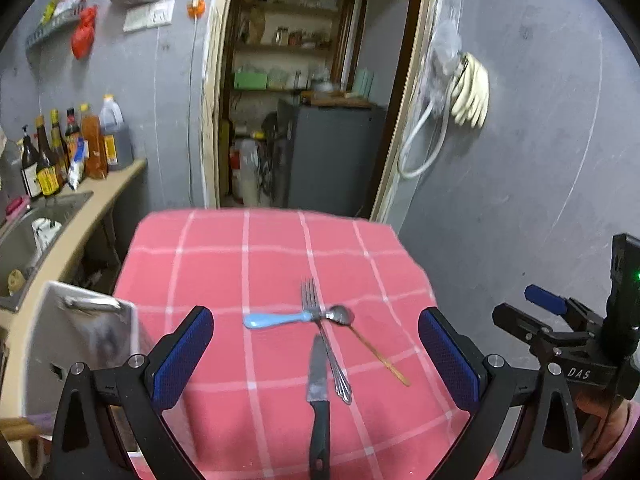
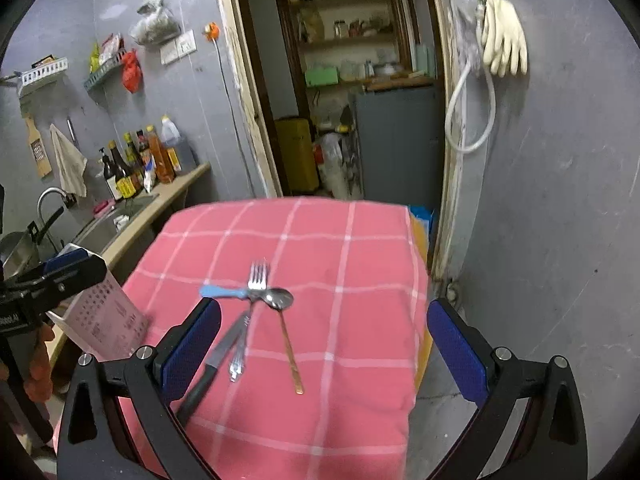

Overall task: Organize utensils
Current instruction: 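Grasp the black-handled knife with the left tool while the right tool grasps the gold spoon, then lift the knife and gold spoon and carry both toward the white caddy, then lower the knife and gold spoon into the caddy and open both tools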

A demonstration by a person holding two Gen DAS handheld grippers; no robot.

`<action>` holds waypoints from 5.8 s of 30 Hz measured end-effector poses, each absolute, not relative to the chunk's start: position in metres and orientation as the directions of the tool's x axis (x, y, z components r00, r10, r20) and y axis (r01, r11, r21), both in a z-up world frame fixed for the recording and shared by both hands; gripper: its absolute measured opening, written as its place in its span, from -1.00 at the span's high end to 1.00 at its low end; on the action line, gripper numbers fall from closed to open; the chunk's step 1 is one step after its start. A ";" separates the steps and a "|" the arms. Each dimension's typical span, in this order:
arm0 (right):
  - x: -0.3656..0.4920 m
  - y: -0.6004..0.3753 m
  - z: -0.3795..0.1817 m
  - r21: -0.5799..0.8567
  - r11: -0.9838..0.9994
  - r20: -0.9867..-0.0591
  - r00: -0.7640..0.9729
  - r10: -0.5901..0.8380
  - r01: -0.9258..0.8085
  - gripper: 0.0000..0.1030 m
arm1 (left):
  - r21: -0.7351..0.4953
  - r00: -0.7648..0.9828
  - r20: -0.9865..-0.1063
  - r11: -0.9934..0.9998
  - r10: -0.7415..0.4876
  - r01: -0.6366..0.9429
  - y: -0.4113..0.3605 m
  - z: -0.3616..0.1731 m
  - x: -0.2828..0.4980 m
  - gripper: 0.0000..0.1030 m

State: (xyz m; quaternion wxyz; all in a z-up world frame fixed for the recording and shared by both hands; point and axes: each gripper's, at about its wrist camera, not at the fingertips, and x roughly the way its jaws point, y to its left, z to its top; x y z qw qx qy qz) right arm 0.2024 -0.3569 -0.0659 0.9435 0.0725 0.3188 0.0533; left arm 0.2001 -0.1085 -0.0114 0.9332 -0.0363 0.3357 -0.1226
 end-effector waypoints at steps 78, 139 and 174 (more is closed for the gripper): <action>0.319 -0.290 -0.194 0.301 0.943 -0.874 0.353 0.333 -0.146 0.93 | -0.185 0.338 -0.925 0.983 -0.175 0.001 -0.117 -0.147 0.239 0.73; 0.256 -0.137 -0.037 0.560 0.659 -0.127 0.734 0.667 -0.502 0.93 | -0.378 0.914 -0.340 0.922 -0.220 0.081 0.091 0.036 0.185 0.84; 0.210 -0.126 -0.088 0.405 0.780 -0.278 0.749 0.602 -0.477 0.93 | -0.327 0.900 -0.316 0.925 -0.299 0.192 0.083 -0.013 0.166 0.83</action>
